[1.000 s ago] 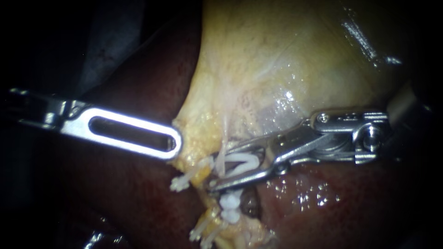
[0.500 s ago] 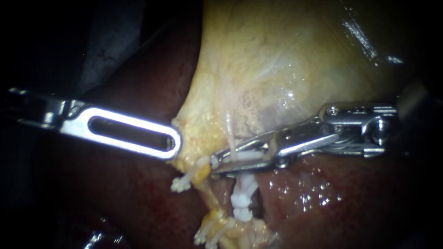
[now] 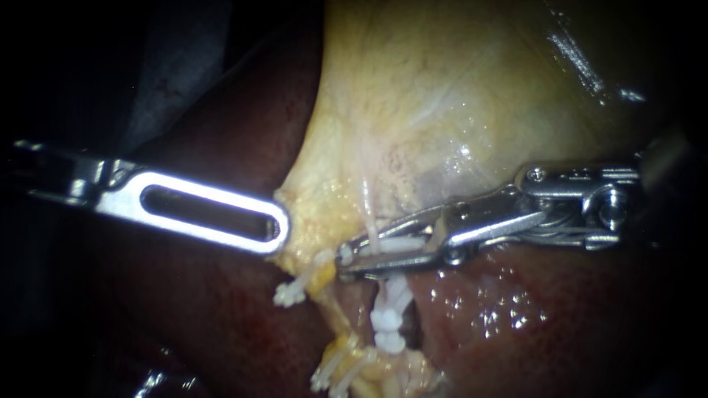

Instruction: Clipping third clip right tube

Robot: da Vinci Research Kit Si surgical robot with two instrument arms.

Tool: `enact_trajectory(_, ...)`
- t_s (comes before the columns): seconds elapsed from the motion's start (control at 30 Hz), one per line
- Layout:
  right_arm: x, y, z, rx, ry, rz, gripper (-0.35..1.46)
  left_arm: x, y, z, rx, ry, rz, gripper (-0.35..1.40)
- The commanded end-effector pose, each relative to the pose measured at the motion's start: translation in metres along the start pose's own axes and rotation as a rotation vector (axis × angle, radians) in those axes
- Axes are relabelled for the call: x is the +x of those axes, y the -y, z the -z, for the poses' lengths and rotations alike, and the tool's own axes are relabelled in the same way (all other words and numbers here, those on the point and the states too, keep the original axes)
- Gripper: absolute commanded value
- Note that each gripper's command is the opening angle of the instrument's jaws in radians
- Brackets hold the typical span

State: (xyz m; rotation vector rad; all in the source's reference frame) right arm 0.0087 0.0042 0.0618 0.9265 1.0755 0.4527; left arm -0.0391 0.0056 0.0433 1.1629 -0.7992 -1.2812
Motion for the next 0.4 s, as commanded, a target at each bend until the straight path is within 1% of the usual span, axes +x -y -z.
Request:
enact_trajectory(0.03,-0.0001,0.0000,0.0000,0.001,0.000,0.000,-0.35,0.0000,-0.0001,0.0000,0.000,0.000,0.000,-0.35)
enact_trajectory(0.4,-0.0002,0.0001,-0.0001,-0.001,-0.001,-0.004,-0.35,-0.0001,-0.0001,0.0000,0.000,0.000,0.000,-0.35)
